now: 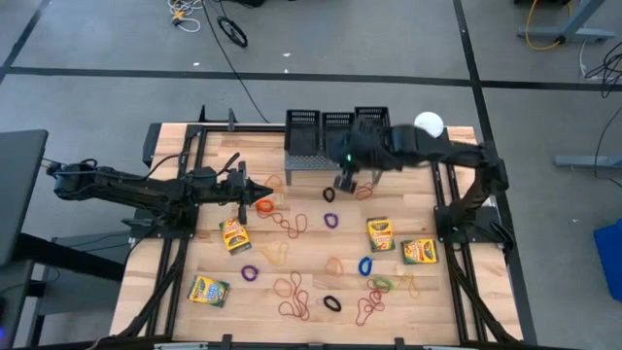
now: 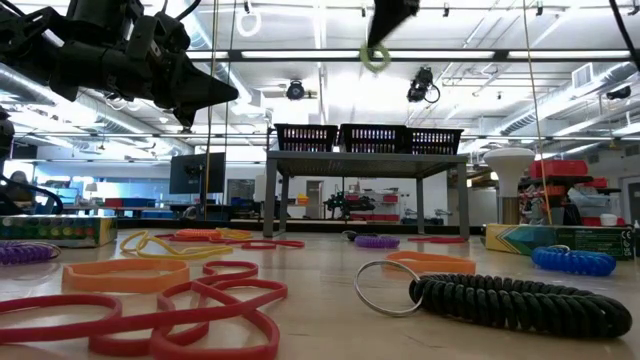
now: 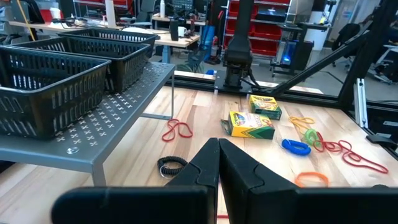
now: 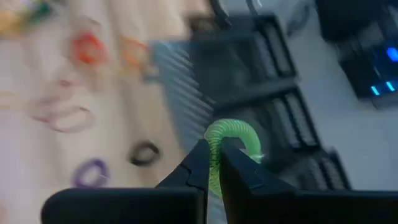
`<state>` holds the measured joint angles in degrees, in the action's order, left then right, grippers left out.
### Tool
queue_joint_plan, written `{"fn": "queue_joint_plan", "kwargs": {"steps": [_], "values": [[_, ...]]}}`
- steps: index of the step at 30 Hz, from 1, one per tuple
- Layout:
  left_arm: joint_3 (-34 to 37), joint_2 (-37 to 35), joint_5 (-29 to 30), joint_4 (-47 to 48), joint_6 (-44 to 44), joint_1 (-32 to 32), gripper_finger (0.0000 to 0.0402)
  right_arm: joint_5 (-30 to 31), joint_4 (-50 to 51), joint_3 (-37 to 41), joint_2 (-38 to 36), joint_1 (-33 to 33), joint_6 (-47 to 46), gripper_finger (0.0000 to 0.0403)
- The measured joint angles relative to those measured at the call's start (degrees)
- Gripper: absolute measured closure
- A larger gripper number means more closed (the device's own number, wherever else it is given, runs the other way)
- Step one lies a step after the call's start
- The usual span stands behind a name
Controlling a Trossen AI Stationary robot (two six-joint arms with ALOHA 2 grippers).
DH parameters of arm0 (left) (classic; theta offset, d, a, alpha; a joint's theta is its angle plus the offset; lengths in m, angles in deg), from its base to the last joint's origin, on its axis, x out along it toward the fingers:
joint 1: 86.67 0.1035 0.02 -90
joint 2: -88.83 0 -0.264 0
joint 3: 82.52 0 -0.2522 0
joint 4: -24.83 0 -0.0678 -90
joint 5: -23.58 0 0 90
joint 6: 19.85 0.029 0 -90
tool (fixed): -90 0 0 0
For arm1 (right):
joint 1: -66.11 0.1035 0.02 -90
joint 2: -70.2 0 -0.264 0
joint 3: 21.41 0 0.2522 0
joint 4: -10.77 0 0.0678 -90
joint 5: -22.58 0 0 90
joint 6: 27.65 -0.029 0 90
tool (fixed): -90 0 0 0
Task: Sort rubber bands into baskets
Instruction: Put the green spring rubberband into the right black black basket on the shelf
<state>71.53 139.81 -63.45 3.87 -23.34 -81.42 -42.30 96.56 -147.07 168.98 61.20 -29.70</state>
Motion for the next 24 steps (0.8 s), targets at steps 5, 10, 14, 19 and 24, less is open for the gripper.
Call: {"fn": "queue_joint_plan", "kwargs": {"steps": [5,10,14,19,24], "values": [[0.0,0.0,0.0,0.0,0.0,0.0,0.0389,0.4,3.2,2.4,0.0,-12.5,0.8,0.0378],[0.0,0.0,0.0,0.0,0.0,0.0,0.0389,-3.5,0.5,7.7,0.0,-22.9,1.1,0.0378],[0.0,0.0,0.0,0.0,0.0,0.0,0.0389,-4.4,-0.9,11.4,0.0,-26.2,0.5,0.0373],[0.0,0.0,0.0,0.0,0.0,0.0,0.0389,-4.4,-3.3,14.8,0.1,-26.7,1.1,0.0335],[0.0,0.0,0.0,0.0,0.0,0.0,0.0389,-4.6,-5.1,15.2,0.1,-26.3,0.9,0.0295]]}}
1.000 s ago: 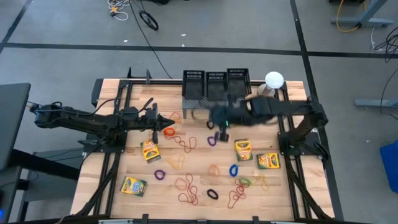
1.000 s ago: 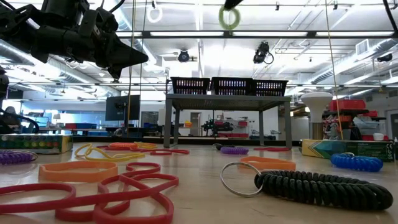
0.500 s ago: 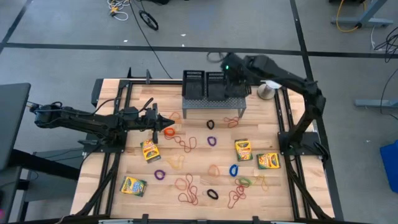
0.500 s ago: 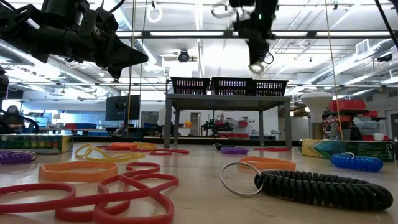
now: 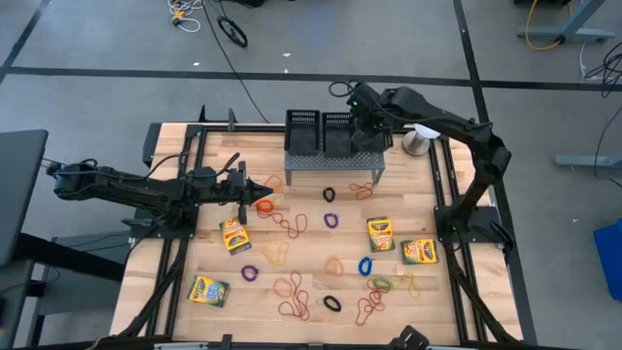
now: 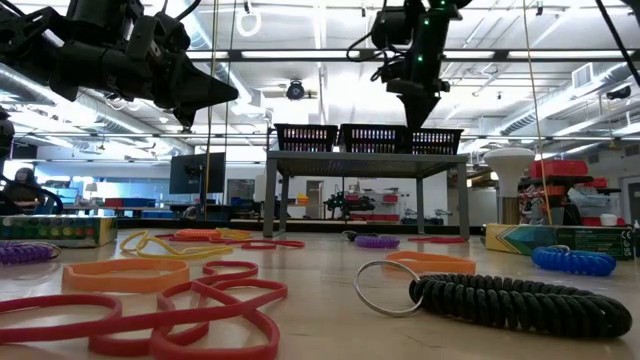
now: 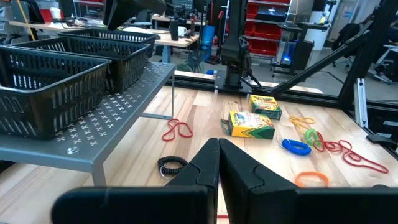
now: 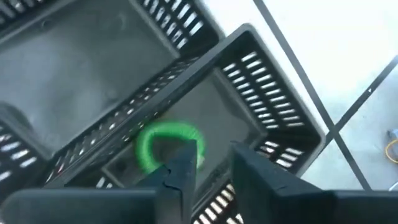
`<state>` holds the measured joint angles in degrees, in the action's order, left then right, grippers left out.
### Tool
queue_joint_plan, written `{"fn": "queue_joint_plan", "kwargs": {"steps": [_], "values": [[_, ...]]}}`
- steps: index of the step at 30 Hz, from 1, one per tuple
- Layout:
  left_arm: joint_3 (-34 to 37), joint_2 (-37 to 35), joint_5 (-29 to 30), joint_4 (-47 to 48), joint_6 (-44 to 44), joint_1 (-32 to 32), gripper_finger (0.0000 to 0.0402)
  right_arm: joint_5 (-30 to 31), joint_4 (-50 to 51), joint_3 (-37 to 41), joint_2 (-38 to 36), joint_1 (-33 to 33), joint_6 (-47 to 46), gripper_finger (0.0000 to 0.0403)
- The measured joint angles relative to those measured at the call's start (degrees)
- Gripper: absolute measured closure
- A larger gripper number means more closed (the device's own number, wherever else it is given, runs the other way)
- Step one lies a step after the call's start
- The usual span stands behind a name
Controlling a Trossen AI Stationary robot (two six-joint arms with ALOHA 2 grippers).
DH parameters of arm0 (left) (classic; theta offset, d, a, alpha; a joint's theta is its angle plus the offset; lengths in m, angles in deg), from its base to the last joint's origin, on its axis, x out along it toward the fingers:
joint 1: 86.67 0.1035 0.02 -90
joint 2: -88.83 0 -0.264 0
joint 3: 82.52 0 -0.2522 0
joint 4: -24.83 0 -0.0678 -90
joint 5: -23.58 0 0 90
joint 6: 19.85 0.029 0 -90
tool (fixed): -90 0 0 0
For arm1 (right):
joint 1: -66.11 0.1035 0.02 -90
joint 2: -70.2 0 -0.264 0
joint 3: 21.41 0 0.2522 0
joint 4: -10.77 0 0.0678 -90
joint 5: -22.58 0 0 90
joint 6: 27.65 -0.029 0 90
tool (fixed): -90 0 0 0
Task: Sort rubber bands into baskets
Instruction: Put the green spring rubberband into the right black black basket on the shelf, then put the red rubber band into the middle black black basket on the shelf
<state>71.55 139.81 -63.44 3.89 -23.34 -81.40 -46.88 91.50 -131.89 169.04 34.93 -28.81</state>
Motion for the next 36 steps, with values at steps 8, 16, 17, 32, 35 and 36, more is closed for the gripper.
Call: {"fn": "queue_joint_plan", "kwargs": {"steps": [8,16,17,32,35,36], "values": [[0.0,0.0,0.0,0.0,0.0,0.0,0.0389,0.0,-0.3,0.0,-0.1,0.2,-1.9,0.0270],[0.0,0.0,0.0,0.0,0.0,0.0,0.0389,-0.5,-0.2,0.0,-5.0,4.8,-5.8,0.0343],[0.0,0.0,0.0,0.0,0.0,0.0,0.0389,-0.5,-0.7,0.0,-5.7,5.8,-5.9,0.0358],[0.0,0.0,0.0,0.0,0.0,0.0,0.0389,-0.5,-10.0,-0.1,-8.1,14.3,-5.9,0.0398],[0.0,0.0,0.0,0.0,0.0,0.0,0.0389,-0.4,-11.2,-0.1,-8.4,14.5,-6.3,0.0396],[0.0,0.0,0.0,0.0,0.0,0.0,0.0389,-0.2,-11.3,-0.1,-8.5,14.6,-6.9,0.0395]]}}
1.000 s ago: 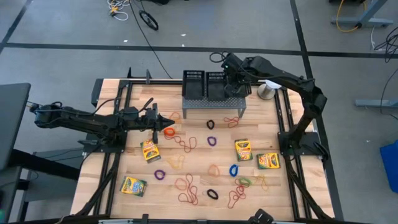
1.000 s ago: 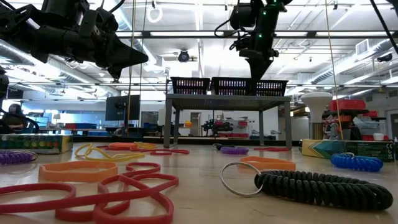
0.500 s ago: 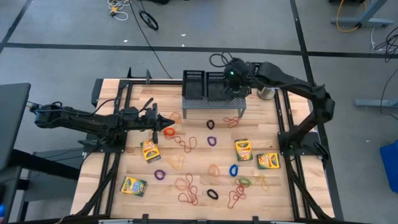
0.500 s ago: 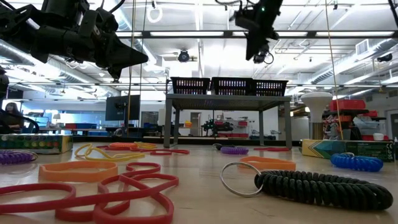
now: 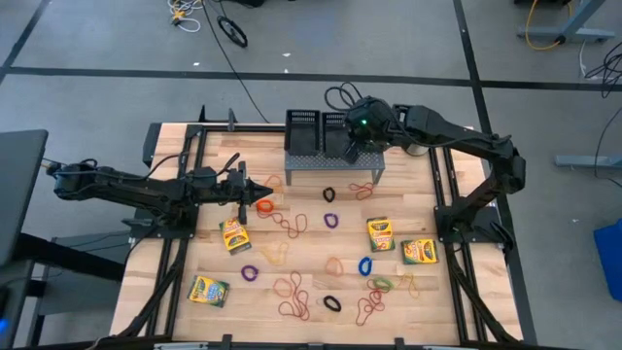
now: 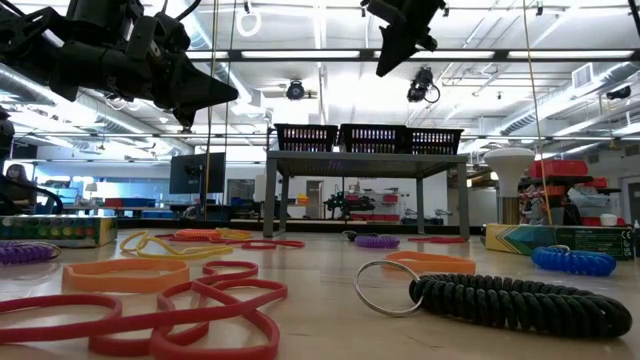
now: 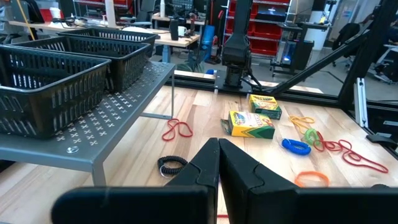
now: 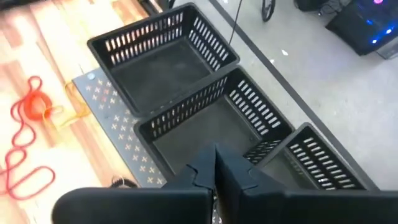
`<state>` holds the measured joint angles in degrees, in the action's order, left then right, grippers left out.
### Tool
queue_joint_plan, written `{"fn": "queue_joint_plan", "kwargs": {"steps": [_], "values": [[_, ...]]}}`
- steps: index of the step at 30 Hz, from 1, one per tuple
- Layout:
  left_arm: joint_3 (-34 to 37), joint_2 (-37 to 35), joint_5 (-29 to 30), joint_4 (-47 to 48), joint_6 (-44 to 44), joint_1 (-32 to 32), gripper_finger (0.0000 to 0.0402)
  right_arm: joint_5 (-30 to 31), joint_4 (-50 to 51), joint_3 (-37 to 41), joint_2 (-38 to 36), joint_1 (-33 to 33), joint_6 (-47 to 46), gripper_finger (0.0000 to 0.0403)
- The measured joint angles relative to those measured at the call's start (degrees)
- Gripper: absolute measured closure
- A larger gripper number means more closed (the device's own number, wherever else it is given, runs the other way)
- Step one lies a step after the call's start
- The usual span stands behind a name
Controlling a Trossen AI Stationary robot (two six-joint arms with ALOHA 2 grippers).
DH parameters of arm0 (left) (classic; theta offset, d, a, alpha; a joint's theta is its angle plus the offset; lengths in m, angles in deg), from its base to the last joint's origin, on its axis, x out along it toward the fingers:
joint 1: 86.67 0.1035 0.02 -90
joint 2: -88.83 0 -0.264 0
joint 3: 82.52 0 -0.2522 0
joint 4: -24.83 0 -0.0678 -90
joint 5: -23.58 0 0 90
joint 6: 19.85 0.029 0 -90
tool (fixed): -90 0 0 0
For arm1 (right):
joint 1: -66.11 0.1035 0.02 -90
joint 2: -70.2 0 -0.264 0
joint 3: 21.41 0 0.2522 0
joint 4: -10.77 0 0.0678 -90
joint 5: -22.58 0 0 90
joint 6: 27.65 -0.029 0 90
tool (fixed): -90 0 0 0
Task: Sort rubber bands into baskets
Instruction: Put the red rubber band into the middle black black basket on the shelf
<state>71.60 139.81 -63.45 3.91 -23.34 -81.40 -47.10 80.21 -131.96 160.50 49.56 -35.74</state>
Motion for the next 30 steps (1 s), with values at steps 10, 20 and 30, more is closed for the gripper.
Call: {"fn": "queue_joint_plan", "kwargs": {"steps": [10,20,30], "values": [[0.0,0.0,0.0,0.0,0.0,0.0,0.0389,-3.6,-4.3,5.8,-0.8,6.5,3.8,0.0399],[0.0,0.0,0.0,0.0,0.0,0.0,0.0389,-12.5,-41.0,34.8,-6.1,13.7,11.4,0.0401],[0.0,0.0,0.0,0.0,0.0,0.0,0.0389,-12.6,-73.6,57.5,-12.3,21.9,10.9,0.0397]]}}
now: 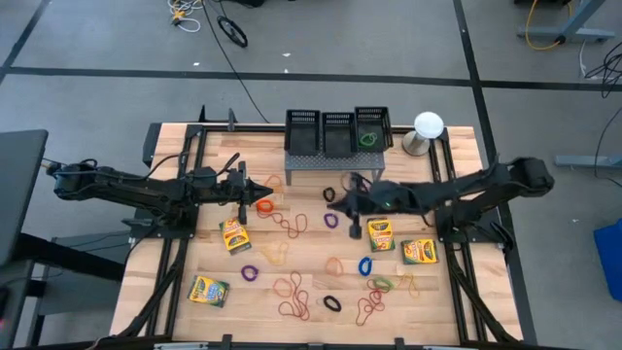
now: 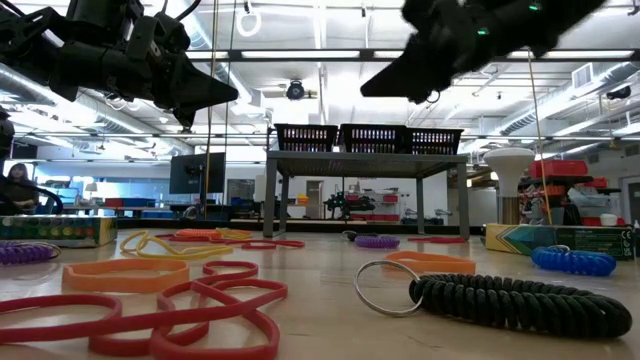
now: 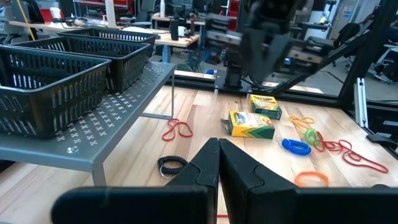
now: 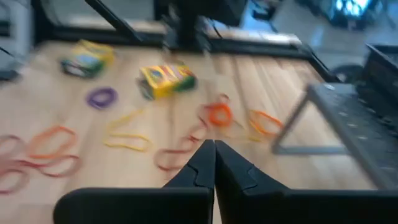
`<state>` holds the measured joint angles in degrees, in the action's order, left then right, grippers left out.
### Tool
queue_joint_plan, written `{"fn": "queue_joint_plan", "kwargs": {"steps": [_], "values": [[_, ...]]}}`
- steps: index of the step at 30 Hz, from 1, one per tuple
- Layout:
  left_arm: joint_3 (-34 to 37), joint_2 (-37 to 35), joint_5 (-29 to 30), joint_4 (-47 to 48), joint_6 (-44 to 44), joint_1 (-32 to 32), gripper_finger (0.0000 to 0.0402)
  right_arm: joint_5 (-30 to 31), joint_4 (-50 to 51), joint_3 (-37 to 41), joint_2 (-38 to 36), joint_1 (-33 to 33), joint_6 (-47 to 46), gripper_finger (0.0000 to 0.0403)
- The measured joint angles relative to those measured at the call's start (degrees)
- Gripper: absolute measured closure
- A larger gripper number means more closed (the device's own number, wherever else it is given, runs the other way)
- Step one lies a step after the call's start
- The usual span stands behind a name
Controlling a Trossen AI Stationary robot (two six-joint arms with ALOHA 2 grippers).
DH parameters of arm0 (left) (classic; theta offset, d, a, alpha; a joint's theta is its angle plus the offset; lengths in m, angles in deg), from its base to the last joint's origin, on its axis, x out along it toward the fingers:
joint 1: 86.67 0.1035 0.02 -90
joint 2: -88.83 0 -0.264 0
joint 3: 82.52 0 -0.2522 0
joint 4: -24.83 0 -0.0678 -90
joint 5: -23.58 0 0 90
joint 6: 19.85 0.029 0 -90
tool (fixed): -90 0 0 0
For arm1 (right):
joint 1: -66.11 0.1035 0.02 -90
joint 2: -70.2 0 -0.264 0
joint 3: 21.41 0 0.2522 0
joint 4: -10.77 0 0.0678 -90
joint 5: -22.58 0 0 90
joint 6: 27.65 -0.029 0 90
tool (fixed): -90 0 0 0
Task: Sort rubber bands into baskets
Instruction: Put the red rubber band into the middle black black basket on the shelf
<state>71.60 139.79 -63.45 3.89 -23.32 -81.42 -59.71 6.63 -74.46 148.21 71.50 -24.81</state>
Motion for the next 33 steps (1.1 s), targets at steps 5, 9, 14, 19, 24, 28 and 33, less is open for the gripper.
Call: {"fn": "queue_joint_plan", "kwargs": {"steps": [5,9,14,19,24,28,33], "values": [[0.0,0.0,0.0,-0.8,0.0,0.0,0.0389,1.2,-10.6,6.6,-0.3,2.8,-0.4,0.0396],[0.0,0.0,0.0,-3.8,-0.2,0.0,0.0389,3.5,-11.0,8.1,-0.3,3.2,-0.1,0.0395],[0.0,0.0,0.0,-5.0,-7.3,0.0,0.0389,3.8,-12.4,10.3,-0.3,3.3,-0.5,0.0394],[0.0,0.0,0.0,-5.1,-9.6,0.0,0.0389,4.1,-19.7,14.3,-0.3,4.8,-0.4,0.0394],[-0.2,0.0,2.2,-7.6,-11.1,0.1,0.0389,4.2,-28.4,18.7,-0.3,5.4,-0.3,0.0394],[-5.4,1.1,-3.1,4.7,-10.3,0.0,0.0390,4.2,-31.4,21.0,-0.2,5.5,-1.1,0.0394],[-14.9,7.9,4.2,23.4,-7.4,-6.4,0.0393,4.2,-34.0,21.9,-0.2,5.4,-1.1,0.0394]]}}
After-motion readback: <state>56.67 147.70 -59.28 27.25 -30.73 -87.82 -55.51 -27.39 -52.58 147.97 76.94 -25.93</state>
